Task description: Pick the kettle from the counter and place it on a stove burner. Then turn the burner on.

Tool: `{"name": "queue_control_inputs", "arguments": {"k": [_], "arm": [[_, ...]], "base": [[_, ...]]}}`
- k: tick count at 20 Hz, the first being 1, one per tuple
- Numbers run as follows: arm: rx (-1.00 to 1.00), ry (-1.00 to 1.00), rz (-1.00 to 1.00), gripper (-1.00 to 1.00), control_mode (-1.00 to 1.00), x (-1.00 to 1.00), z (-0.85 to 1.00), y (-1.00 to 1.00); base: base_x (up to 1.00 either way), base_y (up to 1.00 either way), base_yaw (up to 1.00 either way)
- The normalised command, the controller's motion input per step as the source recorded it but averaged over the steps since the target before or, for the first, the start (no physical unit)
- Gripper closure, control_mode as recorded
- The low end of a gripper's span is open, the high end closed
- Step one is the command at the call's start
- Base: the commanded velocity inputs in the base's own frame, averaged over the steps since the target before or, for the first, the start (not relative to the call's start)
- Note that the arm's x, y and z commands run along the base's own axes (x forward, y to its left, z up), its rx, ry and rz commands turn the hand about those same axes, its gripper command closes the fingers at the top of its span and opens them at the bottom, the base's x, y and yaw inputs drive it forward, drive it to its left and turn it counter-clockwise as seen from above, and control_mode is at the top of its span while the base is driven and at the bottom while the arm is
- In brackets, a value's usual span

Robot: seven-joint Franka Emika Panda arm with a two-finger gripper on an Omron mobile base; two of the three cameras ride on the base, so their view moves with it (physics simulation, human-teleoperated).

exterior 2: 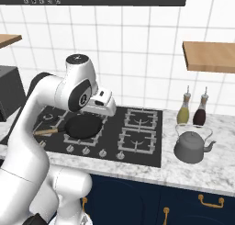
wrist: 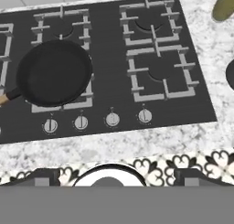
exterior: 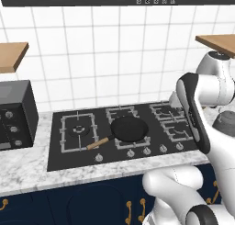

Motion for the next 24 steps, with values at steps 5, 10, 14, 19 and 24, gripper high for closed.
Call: {"name": "queue_control_inputs", "arguments": {"k": [5,10,14,19,24], "arm": [[0.0,0.0,-0.18,-1.0,-1.0,0.0,-0.01,-0.22],[0.0,0.0,-0.23,-1.0,-1.0,-0.03,-0.04,-0.42],[0.0,0.0,-0.29,-1.0,-1.0,0.0,-0.14,-0.52],[0.0,-0.02,-0.28,-1.0,-1.0,0.0,-0.23,-0.62],[0.0,-0.04,-0.3,-1.0,-1.0,0.0,-0.27,-0.7]], "base": [[0.0,0.0,0.0],[0.0,0.0,0.0],[0.0,0.0,0.0],[0.0,0.0,0.0],[0.0,0.0,0.0]]}}
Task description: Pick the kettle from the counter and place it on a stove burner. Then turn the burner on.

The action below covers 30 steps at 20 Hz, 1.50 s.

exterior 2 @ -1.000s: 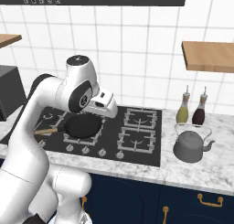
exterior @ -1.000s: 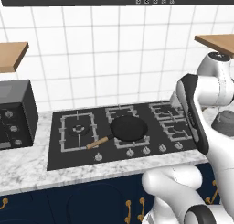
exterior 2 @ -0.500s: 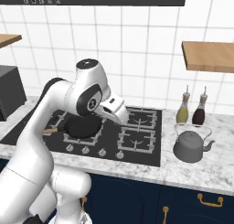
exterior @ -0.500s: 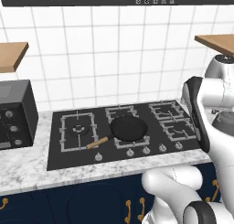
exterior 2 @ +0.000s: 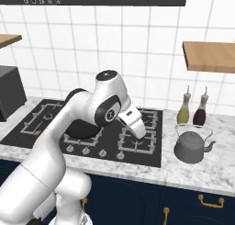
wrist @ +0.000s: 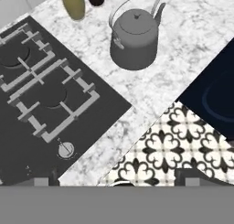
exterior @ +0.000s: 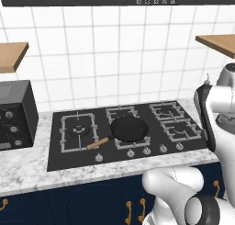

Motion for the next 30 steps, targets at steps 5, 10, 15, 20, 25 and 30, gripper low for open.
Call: {"name": "queue_control_inputs", "arguments": {"k": [5,10,15,20,25,30], "arm": [[0.01,0.0,-0.26,-1.0,-1.0,-0.01,-0.01,-0.66],[0.0,0.0,-0.16,-1.0,-1.0,-0.03,-0.03,-0.51],[0.0,0.0,-0.25,-1.0,-1.0,0.2,-0.05,-0.55],[0.0,0.0,-0.22,-1.0,-1.0,0.44,-0.12,-0.36],[0.0,0.0,-0.1,-1.0,-1.0,0.61,-0.16,-0.05],[0.02,0.0,0.0,-1.0,-1.0,0.64,-0.18,-0.02]], "base": [[0.0,0.0,0.0],[0.0,0.0,0.0],[0.0,0.0,0.0],[0.0,0.0,0.0],[0.0,0.0,0.0],[0.0,0.0,0.0]]}}
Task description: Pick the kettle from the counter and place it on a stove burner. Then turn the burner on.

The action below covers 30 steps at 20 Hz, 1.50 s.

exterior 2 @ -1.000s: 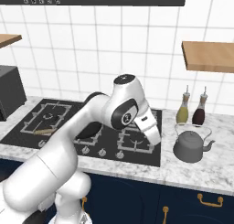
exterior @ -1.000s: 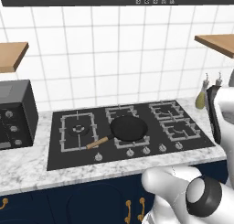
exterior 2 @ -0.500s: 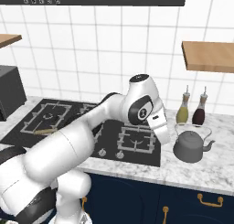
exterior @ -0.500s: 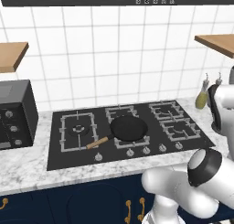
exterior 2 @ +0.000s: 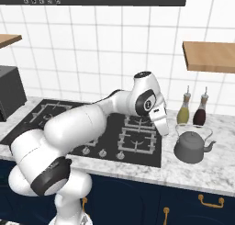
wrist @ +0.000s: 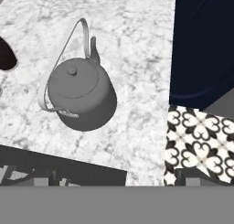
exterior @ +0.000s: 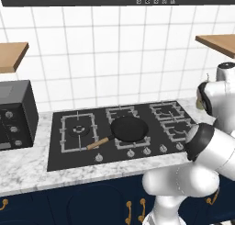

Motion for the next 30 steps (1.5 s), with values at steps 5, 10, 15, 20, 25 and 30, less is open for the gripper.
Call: {"name": "queue_control_inputs", "arguments": {"k": [5,10,15,20,25,30], "arm": [[0.0,-0.01,0.0,-1.0,-1.0,0.43,-0.17,-0.3],[0.0,-0.02,0.0,-1.0,-1.0,0.17,-0.16,-0.51],[0.0,-0.01,0.0,-1.0,-1.0,0.22,-0.12,-0.29],[0.0,-0.01,0.0,-1.0,-1.0,0.16,-0.14,-0.24],[0.0,-0.01,0.0,-1.0,-1.0,0.11,-0.16,-0.21],[0.0,0.0,-0.01,-1.0,-1.0,0.21,-0.14,-0.06]], "base": [[0.0,0.0,0.0],[0.0,0.0,0.0],[0.0,0.0,0.0],[0.0,0.0,0.0],[0.0,0.0,0.0],[0.0,0.0,0.0]]}}
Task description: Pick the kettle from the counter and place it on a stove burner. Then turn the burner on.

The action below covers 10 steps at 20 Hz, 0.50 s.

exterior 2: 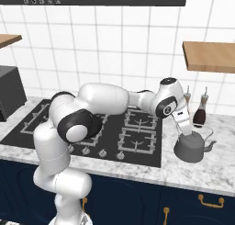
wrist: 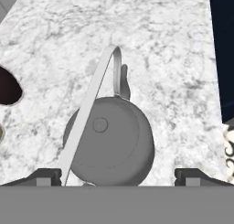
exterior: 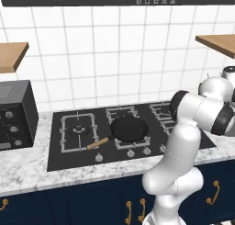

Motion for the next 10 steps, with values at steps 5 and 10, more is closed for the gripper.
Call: {"name": "queue_control_inputs", "arguments": {"k": [5,10], "arm": [[0.0,0.0,-0.03,-1.0,-1.0,0.16,-0.09,0.0],[0.0,-0.03,-0.03,-1.0,-1.0,-0.08,0.01,0.0]], "base": [[0.0,0.0,0.0],[0.0,0.0,0.0]]}}
